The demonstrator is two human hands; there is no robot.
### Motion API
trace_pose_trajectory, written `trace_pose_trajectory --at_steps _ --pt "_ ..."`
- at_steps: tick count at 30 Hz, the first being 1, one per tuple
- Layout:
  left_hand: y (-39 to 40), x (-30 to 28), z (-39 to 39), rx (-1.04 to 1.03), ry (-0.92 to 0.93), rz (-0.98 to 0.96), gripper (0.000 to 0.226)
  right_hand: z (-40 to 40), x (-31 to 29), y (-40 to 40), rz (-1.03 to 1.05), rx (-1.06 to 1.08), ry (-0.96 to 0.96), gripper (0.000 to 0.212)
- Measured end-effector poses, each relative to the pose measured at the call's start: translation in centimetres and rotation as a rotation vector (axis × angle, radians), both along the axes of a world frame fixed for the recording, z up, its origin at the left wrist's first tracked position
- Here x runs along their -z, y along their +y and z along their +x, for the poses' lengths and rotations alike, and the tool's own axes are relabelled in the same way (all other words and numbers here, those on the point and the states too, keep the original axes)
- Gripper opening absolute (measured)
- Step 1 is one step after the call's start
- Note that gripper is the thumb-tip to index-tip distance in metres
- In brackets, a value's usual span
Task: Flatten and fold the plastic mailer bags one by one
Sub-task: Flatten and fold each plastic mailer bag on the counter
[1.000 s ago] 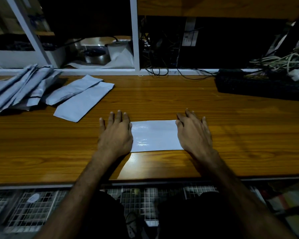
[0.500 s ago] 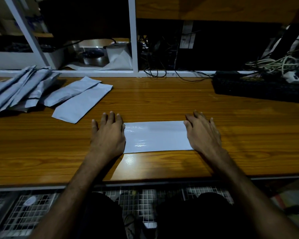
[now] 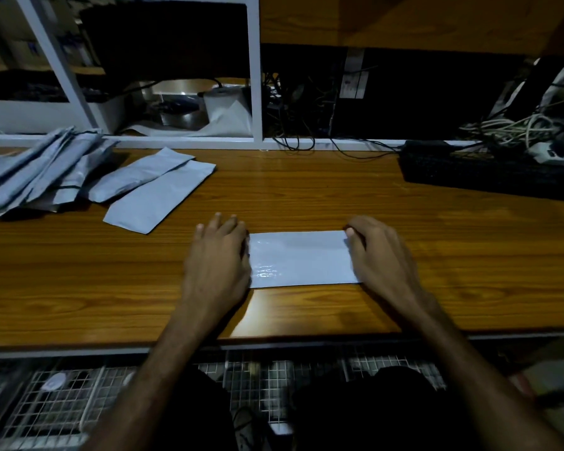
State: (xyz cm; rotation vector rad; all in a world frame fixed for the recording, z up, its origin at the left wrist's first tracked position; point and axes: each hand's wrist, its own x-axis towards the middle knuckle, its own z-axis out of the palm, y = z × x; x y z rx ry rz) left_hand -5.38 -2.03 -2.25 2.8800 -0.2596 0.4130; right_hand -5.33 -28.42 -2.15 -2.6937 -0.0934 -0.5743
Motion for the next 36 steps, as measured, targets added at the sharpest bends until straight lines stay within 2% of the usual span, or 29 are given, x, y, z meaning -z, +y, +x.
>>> trace_pose_trajectory --at_steps 5,9,13,19,23,25,30,36 --pt "-4.7 0.9 -2.0 0.188 0.039 -0.113 0.042 -1.6 1.3 5.0 -0.125 -0.185 0.160 0.044" --pt "-5.8 1.6 -2.0 0.183 0.106 -0.014 0.080 -2.4 2.7 6.3 -0.168 -0.210 0.206 0.054" --pt "-5.9 1.9 -2.1 0.146 0.160 0.045 0.089 -2.9 2.8 6.2 -0.150 -0.201 0.178 0.077" --pt "-6.0 1.6 -2.4 0.062 0.225 0.059 0.091 -2.9 2.5 6.4 -0.217 -0.114 0.197 0.074" --pt "-6.2 1.9 -2.3 -0.023 0.249 0.038 0.073 -2.8 2.3 6.5 -0.237 -0.085 0.246 0.083" --pt "-6.2 1.7 -2.3 -0.059 0.265 0.047 0.075 -2.8 2.2 6.4 -0.236 -0.068 0.250 0.084" --pt "-5.6 1.7 -2.2 -0.069 0.260 0.086 0.069 -3.1 2.0 5.9 -0.227 -0.024 0.269 0.071" --pt "-4.5 1.8 -2.3 -0.063 0.242 0.112 0.067 -2.9 2.1 4.7 -0.217 0.003 0.307 0.072"
